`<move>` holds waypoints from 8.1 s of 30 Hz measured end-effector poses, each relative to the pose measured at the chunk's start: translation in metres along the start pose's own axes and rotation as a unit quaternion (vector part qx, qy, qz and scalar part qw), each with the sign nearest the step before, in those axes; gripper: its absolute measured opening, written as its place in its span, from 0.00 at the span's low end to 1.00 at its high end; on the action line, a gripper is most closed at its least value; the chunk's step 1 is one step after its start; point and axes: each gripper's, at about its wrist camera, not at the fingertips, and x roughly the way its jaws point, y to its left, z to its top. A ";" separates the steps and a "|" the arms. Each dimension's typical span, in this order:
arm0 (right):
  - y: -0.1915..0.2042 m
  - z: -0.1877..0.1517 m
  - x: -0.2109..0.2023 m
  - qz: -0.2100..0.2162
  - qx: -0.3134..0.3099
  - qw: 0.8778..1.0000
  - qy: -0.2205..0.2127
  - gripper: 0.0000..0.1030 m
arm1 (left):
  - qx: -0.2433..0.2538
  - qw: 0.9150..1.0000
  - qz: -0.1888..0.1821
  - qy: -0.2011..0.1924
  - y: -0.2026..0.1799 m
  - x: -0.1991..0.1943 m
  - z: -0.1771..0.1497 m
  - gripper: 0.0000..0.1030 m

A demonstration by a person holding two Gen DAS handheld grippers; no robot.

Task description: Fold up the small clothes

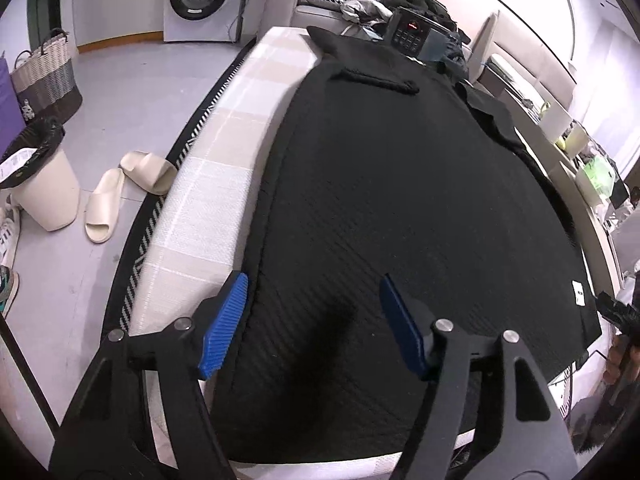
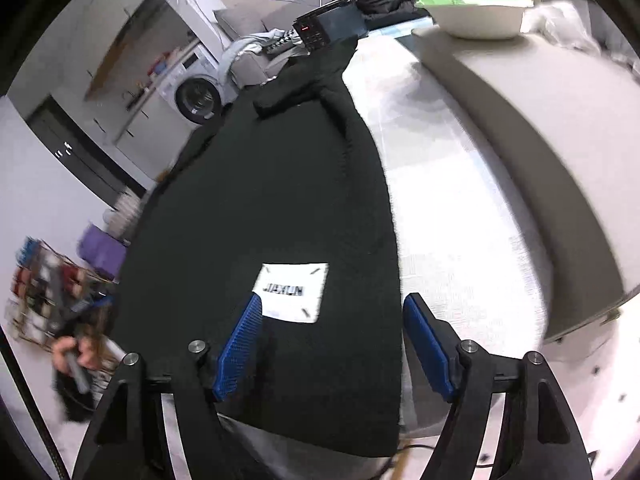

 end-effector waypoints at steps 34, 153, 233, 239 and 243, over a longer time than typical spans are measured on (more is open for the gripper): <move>0.006 -0.014 0.001 -0.004 -0.023 0.999 0.033 0.48 | 0.003 1.000 -0.021 0.016 -0.001 -0.001 -0.013 0.61; -0.040 -0.005 -0.022 0.066 0.047 0.994 0.070 0.18 | -0.068 0.987 -0.116 -0.087 -0.004 -0.025 0.043 0.05; 0.027 0.101 -0.071 0.182 0.017 0.957 -0.227 0.05 | -0.032 0.937 -0.280 -0.205 -0.026 -0.105 0.103 0.04; 0.037 0.203 -0.027 0.157 0.072 0.945 -0.278 0.05 | -0.067 0.934 -0.268 -0.228 -0.031 -0.057 0.201 0.04; 0.053 0.259 0.008 0.120 0.089 0.945 -0.292 0.05 | -0.085 0.936 -0.256 -0.225 -0.039 -0.009 0.264 0.04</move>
